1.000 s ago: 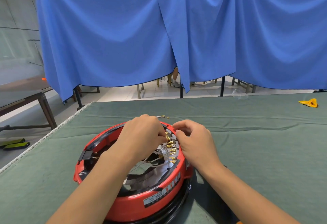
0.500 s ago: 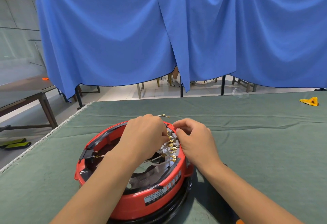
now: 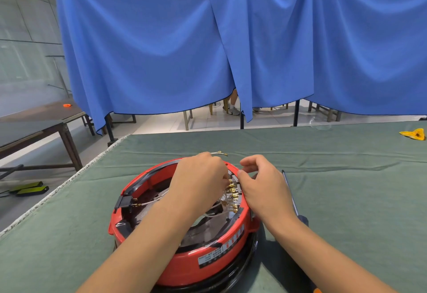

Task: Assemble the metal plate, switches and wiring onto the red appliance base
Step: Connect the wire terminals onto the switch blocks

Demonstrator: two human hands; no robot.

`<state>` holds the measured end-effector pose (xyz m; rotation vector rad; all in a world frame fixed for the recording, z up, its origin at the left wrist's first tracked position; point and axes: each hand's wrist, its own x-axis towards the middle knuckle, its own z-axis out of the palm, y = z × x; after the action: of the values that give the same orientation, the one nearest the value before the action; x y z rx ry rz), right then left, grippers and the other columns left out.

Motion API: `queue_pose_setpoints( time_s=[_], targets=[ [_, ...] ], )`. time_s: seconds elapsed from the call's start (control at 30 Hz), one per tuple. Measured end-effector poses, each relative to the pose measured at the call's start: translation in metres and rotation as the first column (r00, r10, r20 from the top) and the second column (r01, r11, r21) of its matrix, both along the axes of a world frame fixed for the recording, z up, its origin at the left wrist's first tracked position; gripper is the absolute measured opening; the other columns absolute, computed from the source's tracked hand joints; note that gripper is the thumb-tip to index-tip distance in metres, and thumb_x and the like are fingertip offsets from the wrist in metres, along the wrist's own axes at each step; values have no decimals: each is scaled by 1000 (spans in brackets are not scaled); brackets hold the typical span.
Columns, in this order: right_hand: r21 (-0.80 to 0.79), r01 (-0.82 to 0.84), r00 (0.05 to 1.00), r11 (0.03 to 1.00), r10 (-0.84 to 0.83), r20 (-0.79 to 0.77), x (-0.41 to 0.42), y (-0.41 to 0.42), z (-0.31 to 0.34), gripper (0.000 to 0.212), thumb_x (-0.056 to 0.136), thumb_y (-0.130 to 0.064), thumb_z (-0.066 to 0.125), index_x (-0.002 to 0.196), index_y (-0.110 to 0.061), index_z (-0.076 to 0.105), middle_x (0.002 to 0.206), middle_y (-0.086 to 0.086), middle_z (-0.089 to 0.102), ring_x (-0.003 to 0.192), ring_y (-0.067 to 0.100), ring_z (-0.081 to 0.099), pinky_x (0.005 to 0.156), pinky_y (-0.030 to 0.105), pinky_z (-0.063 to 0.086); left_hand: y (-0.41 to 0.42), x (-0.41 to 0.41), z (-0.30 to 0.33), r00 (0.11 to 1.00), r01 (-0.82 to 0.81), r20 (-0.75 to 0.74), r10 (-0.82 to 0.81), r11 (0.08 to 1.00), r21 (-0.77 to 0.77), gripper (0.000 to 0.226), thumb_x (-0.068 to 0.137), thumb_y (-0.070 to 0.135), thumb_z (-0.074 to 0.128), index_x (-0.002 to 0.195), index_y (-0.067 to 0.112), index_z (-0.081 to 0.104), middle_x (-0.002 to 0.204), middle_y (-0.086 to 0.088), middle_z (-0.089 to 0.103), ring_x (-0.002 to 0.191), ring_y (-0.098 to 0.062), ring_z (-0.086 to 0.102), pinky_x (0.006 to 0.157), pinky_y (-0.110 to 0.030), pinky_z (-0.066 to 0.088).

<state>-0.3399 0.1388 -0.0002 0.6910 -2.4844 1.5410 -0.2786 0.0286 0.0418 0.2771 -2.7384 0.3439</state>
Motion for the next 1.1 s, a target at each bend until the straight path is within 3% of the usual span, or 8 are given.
queue_pose_setpoints(
  time_s=[0.23, 0.37, 0.53, 0.7, 0.83, 0.97, 1.1],
  targets=[
    [14, 40, 999, 999, -40, 0, 0, 2, 3, 2, 88, -30, 61, 89, -30, 59, 90, -14, 64, 91, 10, 59, 79, 32, 48, 5, 0, 1, 999, -16, 27, 17, 998, -61, 21, 94, 31, 49, 92, 23, 69, 92, 0, 66, 85, -22, 62, 58, -28, 34],
    [21, 54, 998, 998, -54, -15, -1, 2, 3, 6, 87, -30, 63, 84, -32, 58, 85, -15, 64, 89, 11, 59, 75, 30, 45, 11, 0, -3, 997, 63, 56, -54, 982, -176, 14, 93, 21, 50, 95, 22, 64, 95, 0, 66, 91, -22, 62, 58, -29, 32],
    [27, 72, 997, 997, -71, -26, -3, 2, 3, 6, 86, -34, 65, 83, -31, 61, 80, -18, 63, 82, 7, 58, 64, 27, 41, 3, -4, -5, 999, 35, -16, -35, 999, -21, 21, 94, 30, 49, 95, 24, 69, 96, 2, 67, 90, -21, 63, 61, -28, 38],
    [43, 69, 997, 997, -68, -29, -2, 2, -1, 6, 86, -33, 64, 82, -30, 61, 80, -18, 63, 81, 7, 59, 65, 28, 41, -2, 5, -6, 997, 62, -55, -52, 980, 188, 23, 90, 32, 51, 93, 27, 73, 88, 5, 71, 85, -17, 61, 70, -30, 50],
    [25, 64, 997, 998, -63, -37, -4, 1, -1, 6, 86, -33, 63, 82, -29, 61, 80, -18, 63, 81, 7, 59, 64, 27, 41, -5, 11, -2, 980, 157, -157, -126, 965, 210, 21, 88, 30, 51, 93, 33, 72, 89, 11, 69, 85, -12, 59, 65, -27, 46],
    [10, 61, 997, 998, -61, -36, -7, 2, -2, 5, 85, -30, 63, 81, -28, 61, 81, -15, 64, 83, 9, 60, 71, 31, 47, -2, 13, -1, 982, 182, -15, -186, 940, 289, 23, 81, 27, 50, 91, 30, 71, 88, 9, 67, 84, -13, 59, 66, -28, 48],
    [6, 52, 998, 999, -52, -43, -6, 1, -1, 3, 85, -29, 62, 82, -27, 63, 82, -14, 65, 84, 9, 60, 74, 32, 49, -10, 15, 5, 976, 191, 30, -215, 915, 357, 14, 79, 33, 57, 81, 34, 71, 83, 14, 66, 78, -7, 58, 60, -22, 45]
  ],
)
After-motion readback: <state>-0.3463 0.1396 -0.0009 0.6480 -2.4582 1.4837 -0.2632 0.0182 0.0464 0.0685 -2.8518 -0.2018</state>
